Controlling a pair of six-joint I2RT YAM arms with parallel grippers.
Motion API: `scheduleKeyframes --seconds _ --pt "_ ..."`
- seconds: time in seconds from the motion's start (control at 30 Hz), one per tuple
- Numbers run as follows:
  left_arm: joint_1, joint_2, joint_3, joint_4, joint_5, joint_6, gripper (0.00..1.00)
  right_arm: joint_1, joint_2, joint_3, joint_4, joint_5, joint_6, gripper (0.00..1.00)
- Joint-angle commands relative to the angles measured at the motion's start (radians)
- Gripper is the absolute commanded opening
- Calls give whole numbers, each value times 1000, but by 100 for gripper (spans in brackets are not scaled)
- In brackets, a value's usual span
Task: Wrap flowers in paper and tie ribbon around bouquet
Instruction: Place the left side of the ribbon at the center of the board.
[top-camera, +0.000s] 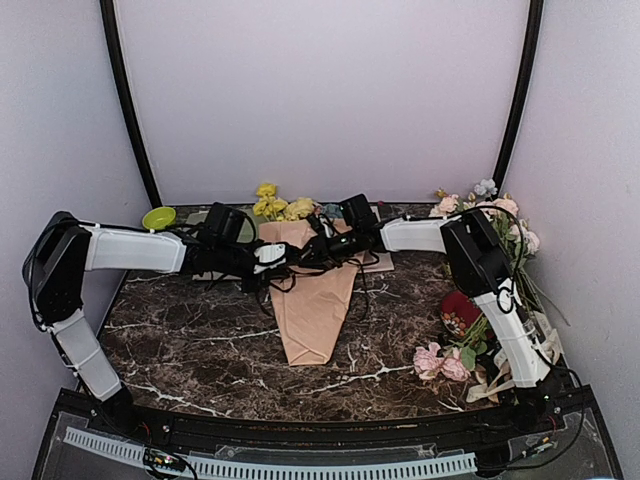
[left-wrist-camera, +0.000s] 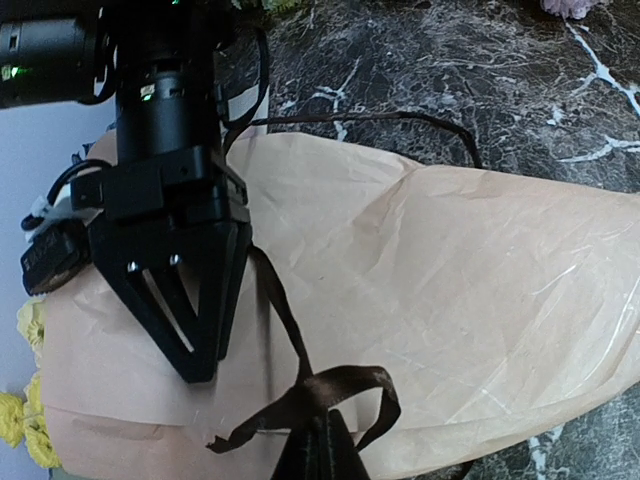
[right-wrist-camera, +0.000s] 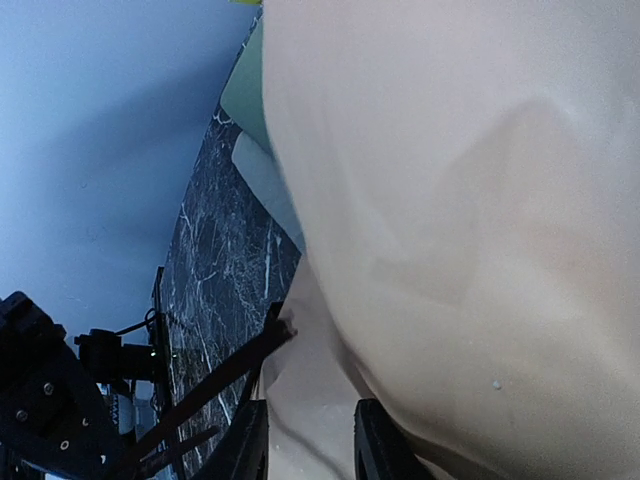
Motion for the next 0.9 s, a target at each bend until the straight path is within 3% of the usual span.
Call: scheduleKeyframes --seconds 0.0,0.33,0.53,0.7,0.87 --pt "-35 -66 20 -44 -18 -7 0 -3 44 49 -4 2 28 30" --pt "-211 -97 181 -358 -203 74 0 -4 65 31 2 6 32 30" --pt "-254 -73 212 -490 -446 85 0 -4 61 24 -3 7 21 30" --pt "-250 -30 194 -439 -639 101 0 -4 60 24 -4 4 16 30" --pt "-229 14 183 -268 -621 91 0 -4 55 19 -7 3 14 29"
